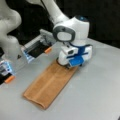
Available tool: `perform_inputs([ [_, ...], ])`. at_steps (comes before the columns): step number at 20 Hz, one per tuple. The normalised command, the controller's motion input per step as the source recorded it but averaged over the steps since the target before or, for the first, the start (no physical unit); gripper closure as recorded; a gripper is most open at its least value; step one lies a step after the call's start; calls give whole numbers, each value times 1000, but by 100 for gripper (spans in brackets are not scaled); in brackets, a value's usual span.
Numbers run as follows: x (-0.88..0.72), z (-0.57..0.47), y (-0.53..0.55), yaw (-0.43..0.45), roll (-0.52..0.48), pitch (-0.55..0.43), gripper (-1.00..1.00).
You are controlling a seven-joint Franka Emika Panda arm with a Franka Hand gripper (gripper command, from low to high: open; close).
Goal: Folding a towel twice
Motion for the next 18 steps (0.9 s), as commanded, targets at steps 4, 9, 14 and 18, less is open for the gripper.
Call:
perform_inputs([
  [4,95,-154,25,-1,-173,-110,100],
  [9,77,-174,50,4,-185,-96,100],
  [14,70,-152,86,-24,-194,-65,100],
  [18,109,-122,157,-63,-202,-55,100],
])
